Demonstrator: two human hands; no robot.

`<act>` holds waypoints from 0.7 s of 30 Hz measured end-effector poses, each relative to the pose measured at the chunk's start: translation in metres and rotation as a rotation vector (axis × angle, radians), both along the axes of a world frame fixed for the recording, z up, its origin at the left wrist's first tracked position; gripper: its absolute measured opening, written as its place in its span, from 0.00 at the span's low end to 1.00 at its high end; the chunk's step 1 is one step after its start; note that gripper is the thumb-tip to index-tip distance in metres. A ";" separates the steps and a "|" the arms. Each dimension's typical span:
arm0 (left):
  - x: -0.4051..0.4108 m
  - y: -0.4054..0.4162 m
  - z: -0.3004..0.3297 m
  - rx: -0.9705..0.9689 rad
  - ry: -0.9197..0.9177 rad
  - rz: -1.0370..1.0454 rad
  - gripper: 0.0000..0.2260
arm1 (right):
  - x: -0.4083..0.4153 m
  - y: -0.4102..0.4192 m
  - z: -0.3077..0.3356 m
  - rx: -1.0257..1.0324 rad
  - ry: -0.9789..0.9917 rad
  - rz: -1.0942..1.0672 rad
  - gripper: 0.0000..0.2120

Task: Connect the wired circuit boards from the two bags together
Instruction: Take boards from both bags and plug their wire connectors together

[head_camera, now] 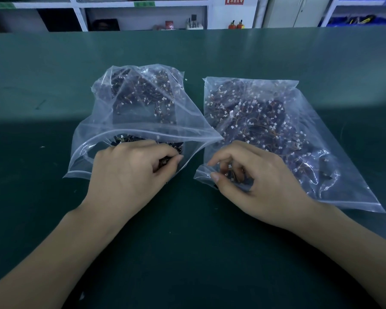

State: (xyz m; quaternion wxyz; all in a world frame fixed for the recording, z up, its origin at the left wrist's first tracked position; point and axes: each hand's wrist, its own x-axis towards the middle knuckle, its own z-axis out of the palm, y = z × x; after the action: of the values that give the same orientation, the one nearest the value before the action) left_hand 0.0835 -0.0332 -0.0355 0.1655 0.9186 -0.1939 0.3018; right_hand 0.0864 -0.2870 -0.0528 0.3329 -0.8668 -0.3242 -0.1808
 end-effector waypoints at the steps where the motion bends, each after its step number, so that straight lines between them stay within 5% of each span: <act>1: -0.001 0.000 0.001 0.008 0.005 0.007 0.05 | 0.000 0.000 0.000 0.001 0.000 0.001 0.07; 7: 0.000 -0.001 -0.003 0.060 0.049 0.055 0.03 | 0.000 0.000 -0.001 0.005 -0.001 0.009 0.05; 21: 0.000 0.001 -0.002 -0.125 -0.308 -0.140 0.05 | 0.001 -0.001 -0.002 0.009 -0.005 -0.007 0.05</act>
State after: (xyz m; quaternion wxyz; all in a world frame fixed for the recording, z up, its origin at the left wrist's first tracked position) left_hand 0.0831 -0.0327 -0.0379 0.2113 0.8338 -0.2612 0.4381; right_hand 0.0878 -0.2883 -0.0544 0.3353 -0.8660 -0.3211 -0.1859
